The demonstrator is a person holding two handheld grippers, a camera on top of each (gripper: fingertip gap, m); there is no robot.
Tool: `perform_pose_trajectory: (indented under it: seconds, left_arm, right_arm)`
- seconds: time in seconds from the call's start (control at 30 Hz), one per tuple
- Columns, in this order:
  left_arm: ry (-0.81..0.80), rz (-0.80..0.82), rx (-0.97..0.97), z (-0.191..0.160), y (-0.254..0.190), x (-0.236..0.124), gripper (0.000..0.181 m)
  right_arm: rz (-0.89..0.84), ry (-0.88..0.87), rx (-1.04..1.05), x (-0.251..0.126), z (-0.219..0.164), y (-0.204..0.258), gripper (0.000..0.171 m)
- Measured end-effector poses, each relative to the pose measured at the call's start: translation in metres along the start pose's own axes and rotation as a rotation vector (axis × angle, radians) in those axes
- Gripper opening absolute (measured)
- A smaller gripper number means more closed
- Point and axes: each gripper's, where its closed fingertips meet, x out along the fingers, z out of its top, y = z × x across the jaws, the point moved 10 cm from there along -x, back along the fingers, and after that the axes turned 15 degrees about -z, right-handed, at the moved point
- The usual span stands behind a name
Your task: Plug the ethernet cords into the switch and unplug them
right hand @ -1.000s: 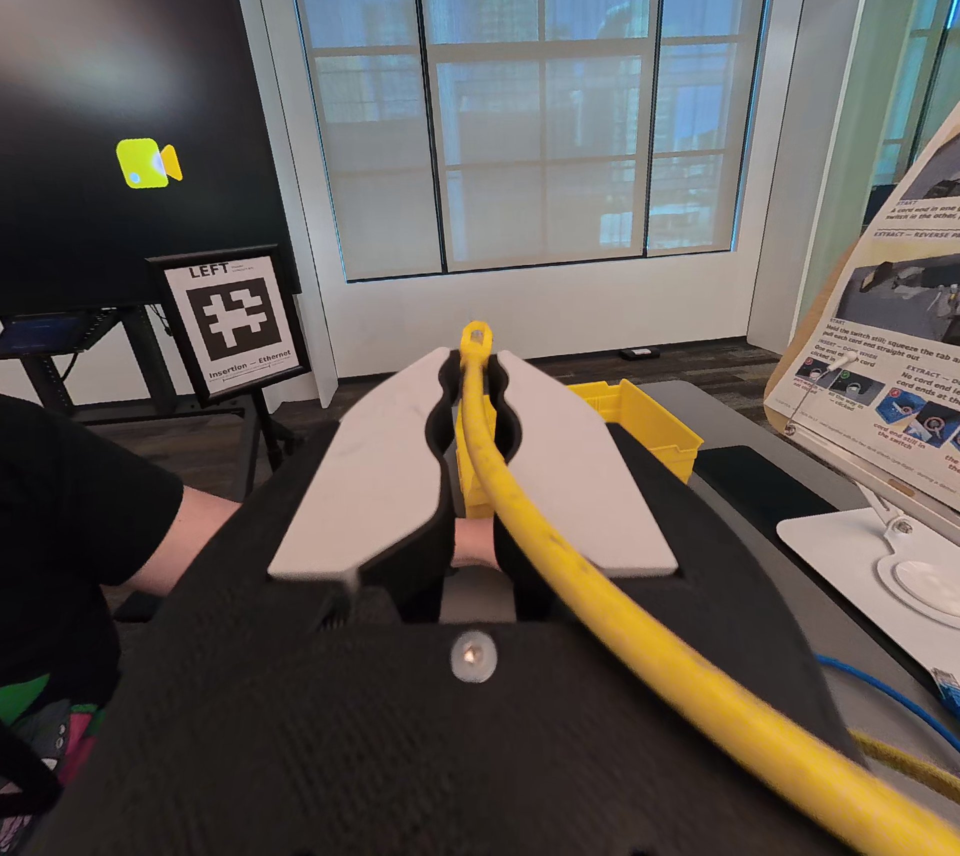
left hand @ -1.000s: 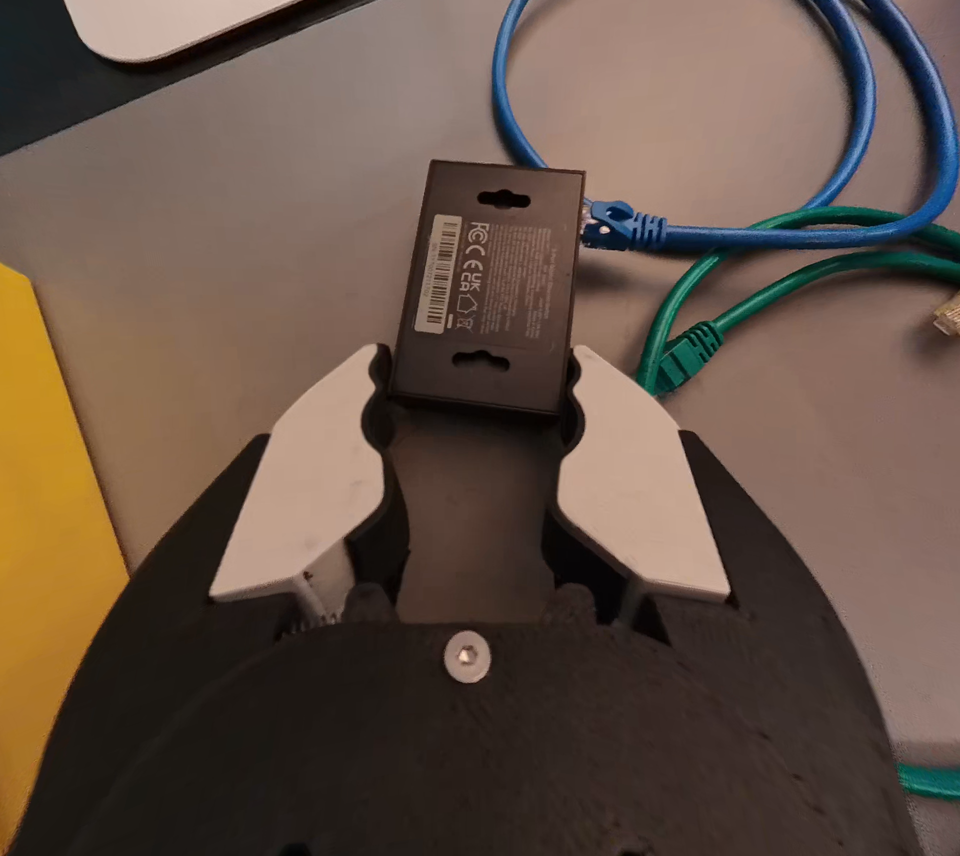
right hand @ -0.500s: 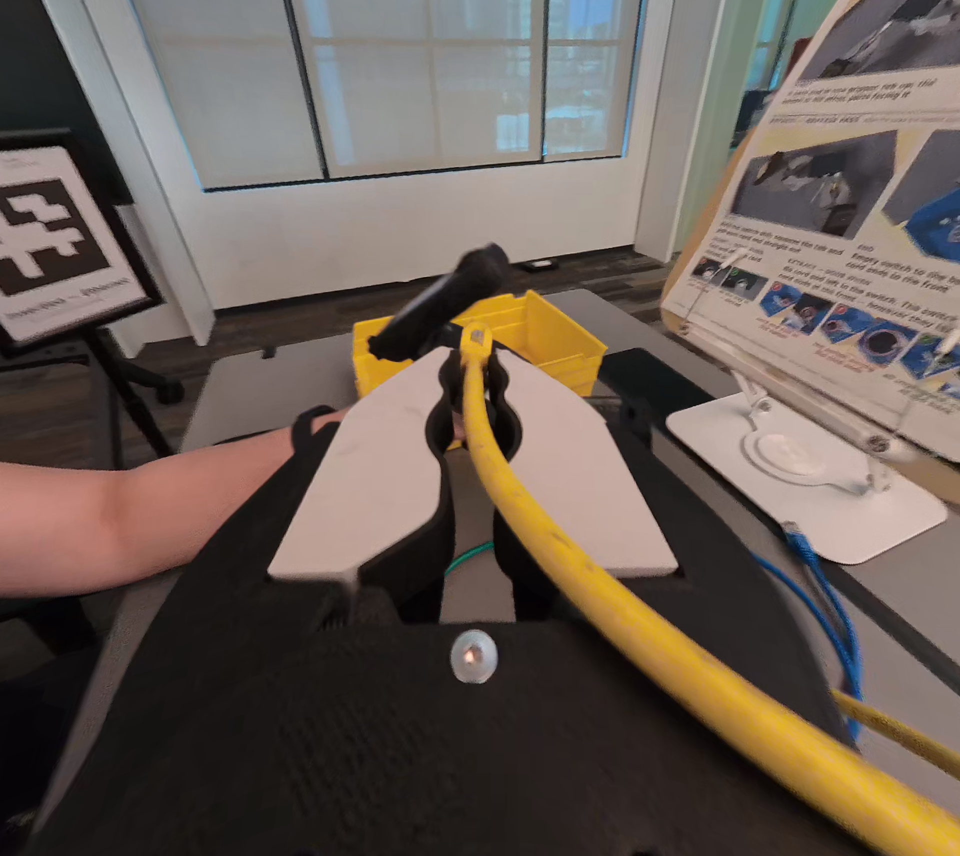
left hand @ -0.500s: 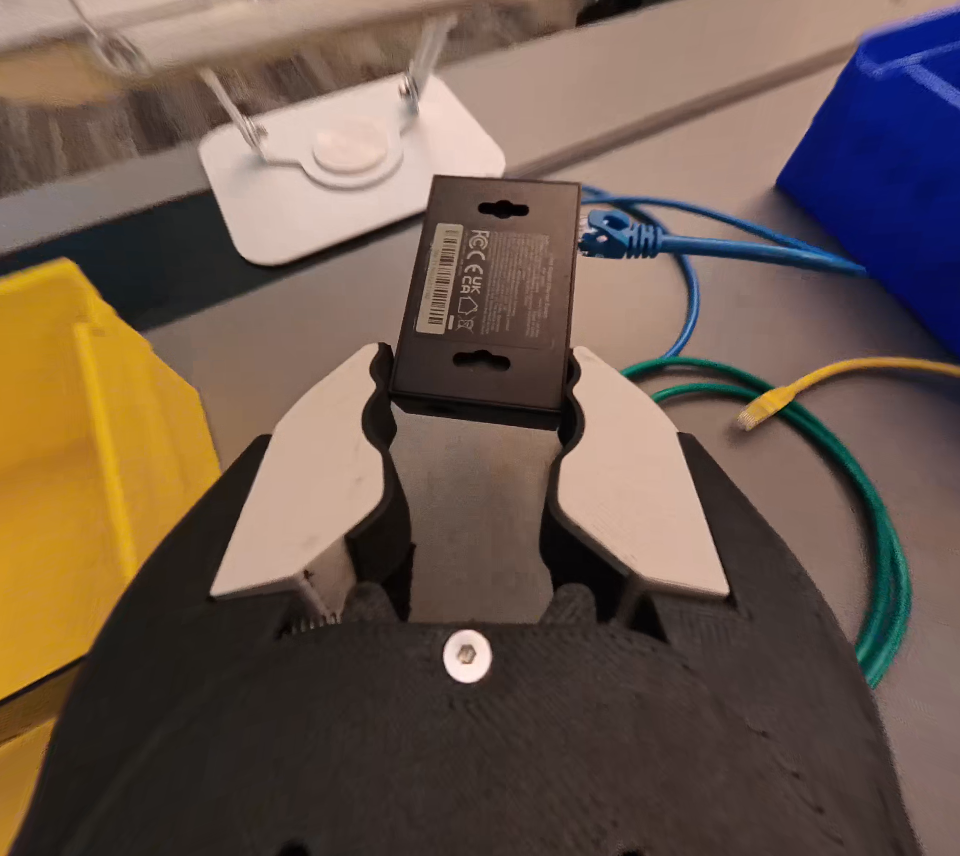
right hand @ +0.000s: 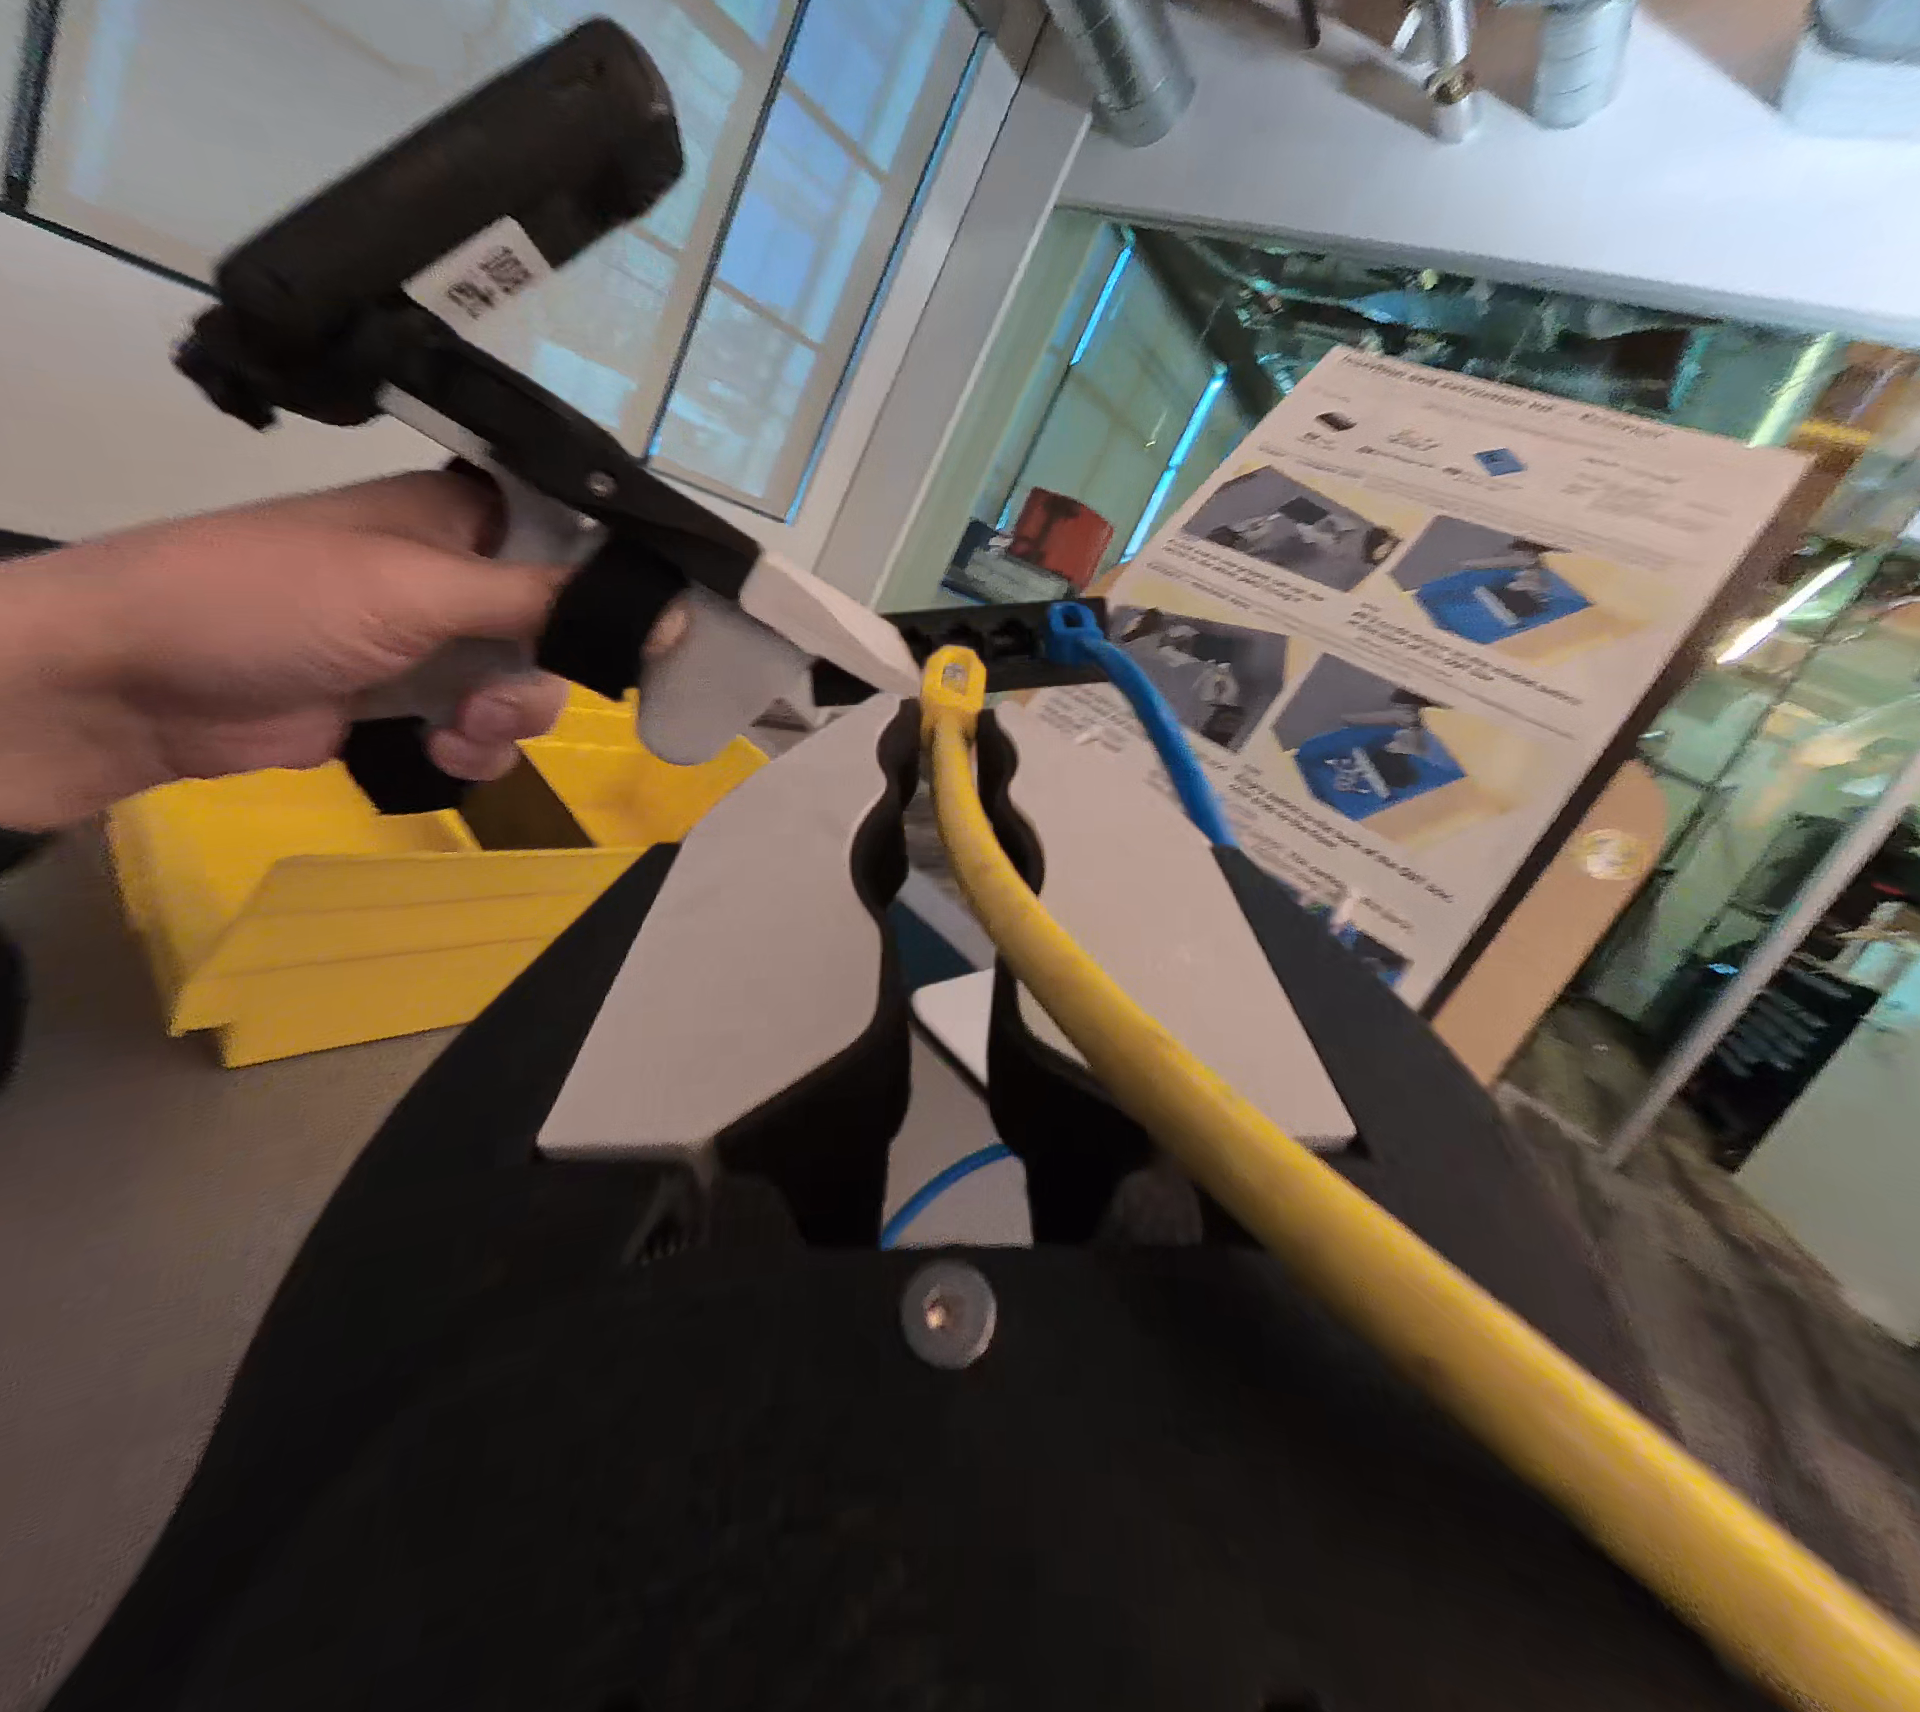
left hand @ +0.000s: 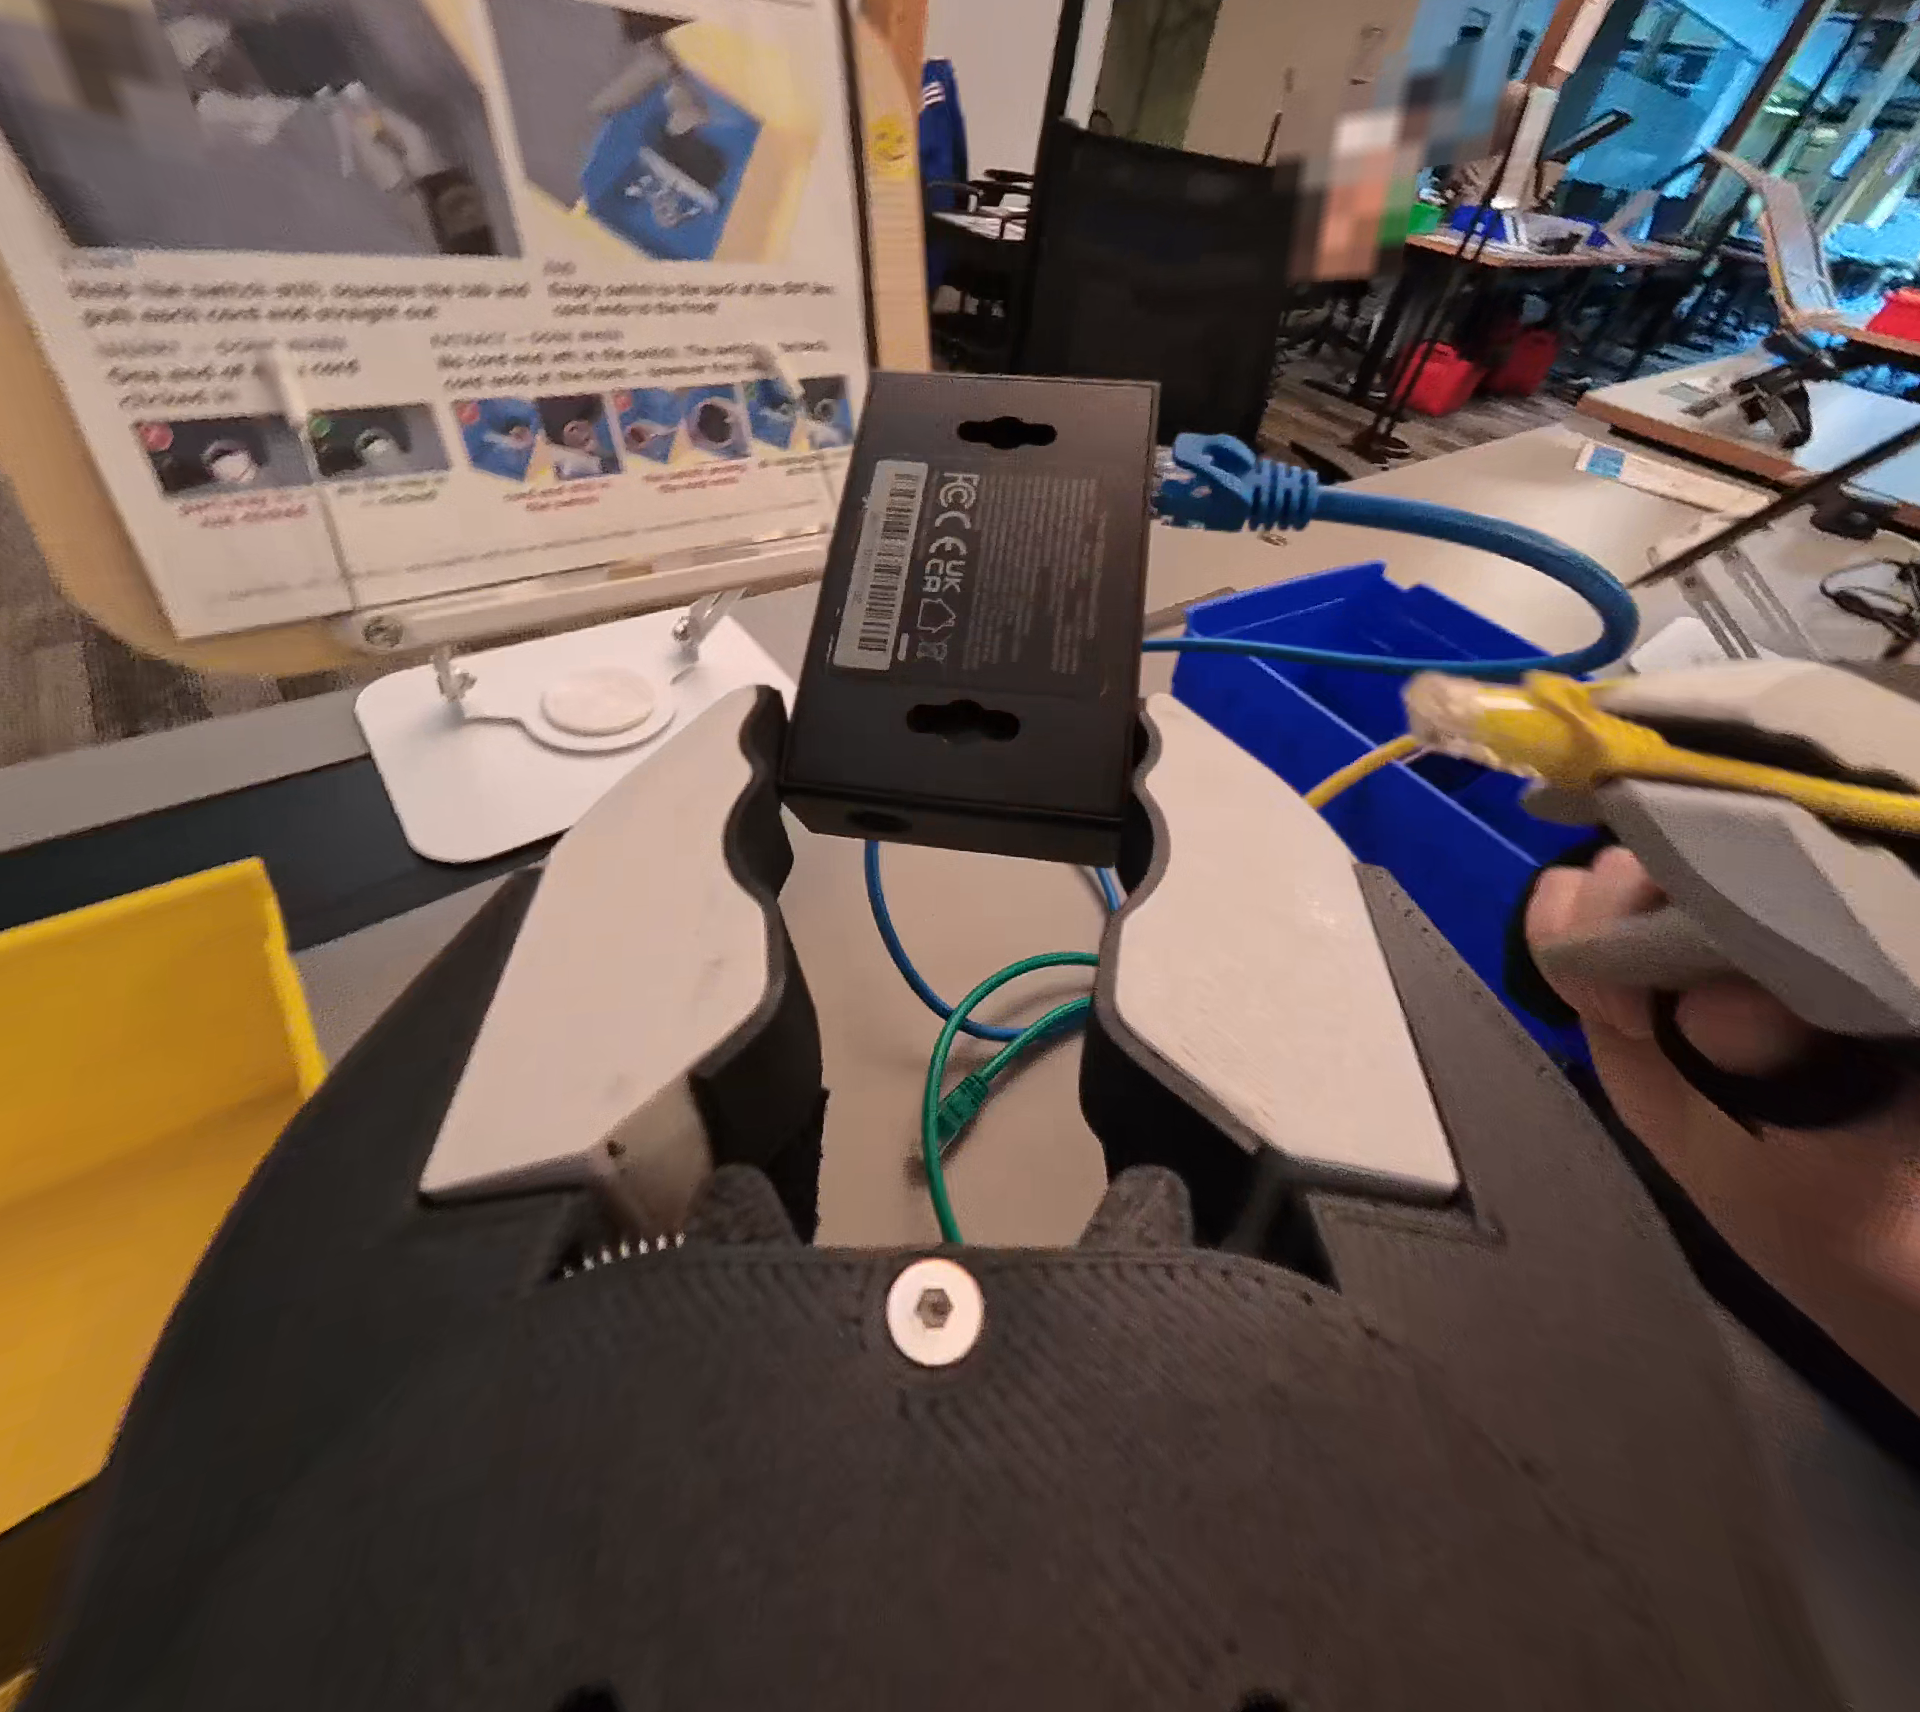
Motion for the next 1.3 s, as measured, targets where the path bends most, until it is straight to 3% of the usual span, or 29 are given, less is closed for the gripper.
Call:
perform_pose_trajectory:
  seconds: [0.47,0.9,1.3]
  left_arm:
    - [0.013,-0.088,0.124,0.012,-0.050,0.012,0.061]
    - [-0.028,-0.105,0.361,0.021,-0.069,0.000,0.060]
    - [-0.220,-0.127,0.562,0.033,-0.104,-0.023,0.060]
  right_arm:
    - [-0.146,-0.150,-0.314,-0.009,0.011,-0.014,0.011]
    - [-0.109,-0.172,-0.246,-0.012,0.024,-0.018,0.011]
    - [-0.091,-0.346,-0.246,-0.029,0.055,-0.016,0.011]
